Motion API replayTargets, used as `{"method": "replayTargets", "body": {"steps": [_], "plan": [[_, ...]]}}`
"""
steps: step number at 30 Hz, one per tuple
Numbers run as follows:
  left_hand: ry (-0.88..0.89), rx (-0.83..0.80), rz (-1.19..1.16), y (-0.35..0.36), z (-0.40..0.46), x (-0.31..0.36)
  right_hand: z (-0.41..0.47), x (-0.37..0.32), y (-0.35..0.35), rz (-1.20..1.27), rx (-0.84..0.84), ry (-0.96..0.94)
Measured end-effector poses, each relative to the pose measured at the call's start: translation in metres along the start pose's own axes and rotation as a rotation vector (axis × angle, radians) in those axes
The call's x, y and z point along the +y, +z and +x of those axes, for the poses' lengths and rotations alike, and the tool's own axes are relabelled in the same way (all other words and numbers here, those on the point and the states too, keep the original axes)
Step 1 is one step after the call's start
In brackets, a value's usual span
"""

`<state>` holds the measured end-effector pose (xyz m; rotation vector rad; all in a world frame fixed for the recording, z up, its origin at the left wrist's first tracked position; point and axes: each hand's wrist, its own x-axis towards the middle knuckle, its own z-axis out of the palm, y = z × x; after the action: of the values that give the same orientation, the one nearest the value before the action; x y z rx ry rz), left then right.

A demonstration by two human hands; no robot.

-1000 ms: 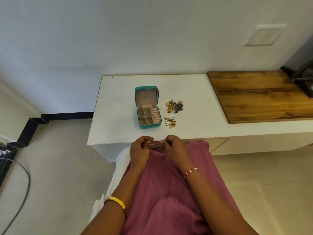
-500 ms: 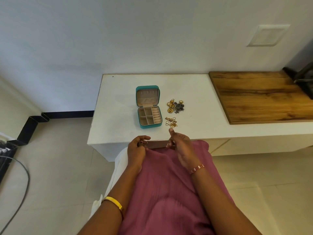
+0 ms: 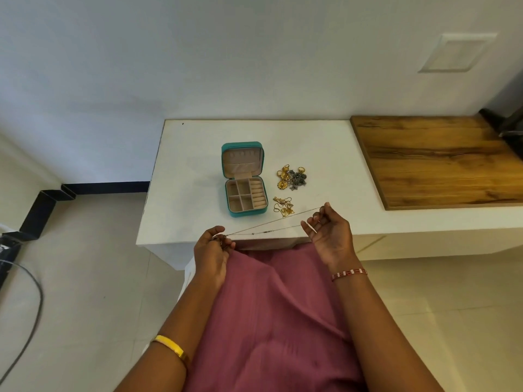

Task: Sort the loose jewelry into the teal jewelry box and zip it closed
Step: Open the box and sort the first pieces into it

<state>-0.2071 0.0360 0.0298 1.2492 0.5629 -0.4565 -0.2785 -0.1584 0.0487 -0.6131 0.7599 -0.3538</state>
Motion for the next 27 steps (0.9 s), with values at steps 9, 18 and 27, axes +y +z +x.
{"method": "replayTargets", "body": {"steps": [9, 18, 27], "plan": [[0.091, -0.131, 0.179, 0.031, -0.010, -0.006, 0.006, -0.005, 0.017, -0.082, -0.095, -0.146], [0.104, -0.218, 0.439, 0.111, 0.040, -0.040, 0.080, 0.010, 0.011, -0.640, 0.216, -0.309], [0.257, -0.270, 0.631, 0.111, 0.036, -0.033, 0.080, 0.028, 0.002, -1.202, 0.231, -0.472]]}}
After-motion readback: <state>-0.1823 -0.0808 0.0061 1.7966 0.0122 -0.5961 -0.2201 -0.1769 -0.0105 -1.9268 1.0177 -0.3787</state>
